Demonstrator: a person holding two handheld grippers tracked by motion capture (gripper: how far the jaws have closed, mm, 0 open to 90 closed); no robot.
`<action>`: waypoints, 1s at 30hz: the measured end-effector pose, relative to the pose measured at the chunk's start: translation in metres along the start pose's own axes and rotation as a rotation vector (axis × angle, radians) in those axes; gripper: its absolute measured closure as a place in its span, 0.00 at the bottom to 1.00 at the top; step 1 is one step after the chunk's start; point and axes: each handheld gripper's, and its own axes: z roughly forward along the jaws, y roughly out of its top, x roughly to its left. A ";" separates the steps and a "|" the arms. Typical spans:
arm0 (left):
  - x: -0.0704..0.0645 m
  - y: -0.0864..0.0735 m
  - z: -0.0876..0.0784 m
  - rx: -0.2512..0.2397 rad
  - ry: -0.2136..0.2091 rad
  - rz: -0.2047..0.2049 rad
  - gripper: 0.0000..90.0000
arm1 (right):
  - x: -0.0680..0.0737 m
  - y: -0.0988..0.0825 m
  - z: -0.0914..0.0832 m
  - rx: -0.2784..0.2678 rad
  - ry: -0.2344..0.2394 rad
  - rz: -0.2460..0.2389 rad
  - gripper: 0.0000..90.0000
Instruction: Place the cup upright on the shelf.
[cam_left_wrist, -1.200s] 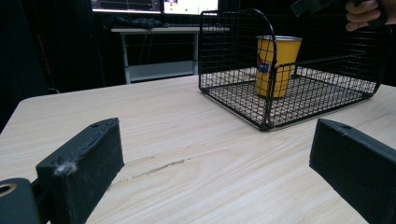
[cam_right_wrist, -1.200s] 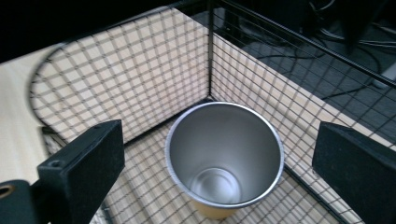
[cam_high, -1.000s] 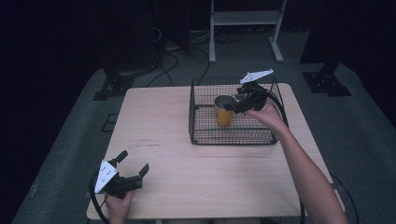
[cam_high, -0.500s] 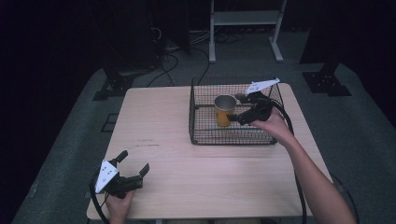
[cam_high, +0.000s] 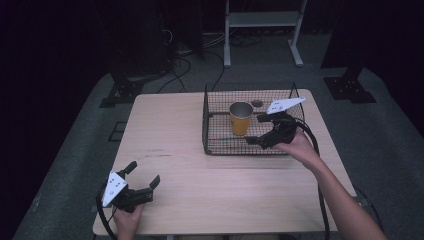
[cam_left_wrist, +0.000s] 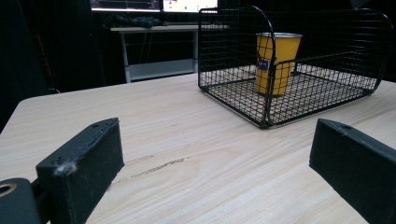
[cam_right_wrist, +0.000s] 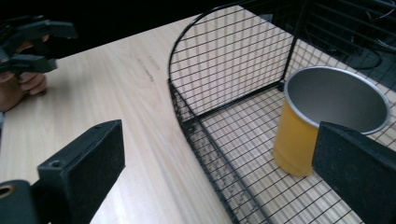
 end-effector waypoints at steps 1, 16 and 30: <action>0.000 0.000 0.000 0.000 0.000 0.000 0.02 | 0.000 0.000 0.000 0.000 0.000 0.000 0.02; 0.000 0.000 0.000 0.001 0.002 0.001 0.02 | 0.022 -0.027 -0.012 0.008 0.035 -0.006 0.02; 0.000 0.000 0.000 0.001 0.004 0.002 0.02 | 0.030 -0.054 -0.017 0.012 0.039 0.017 0.02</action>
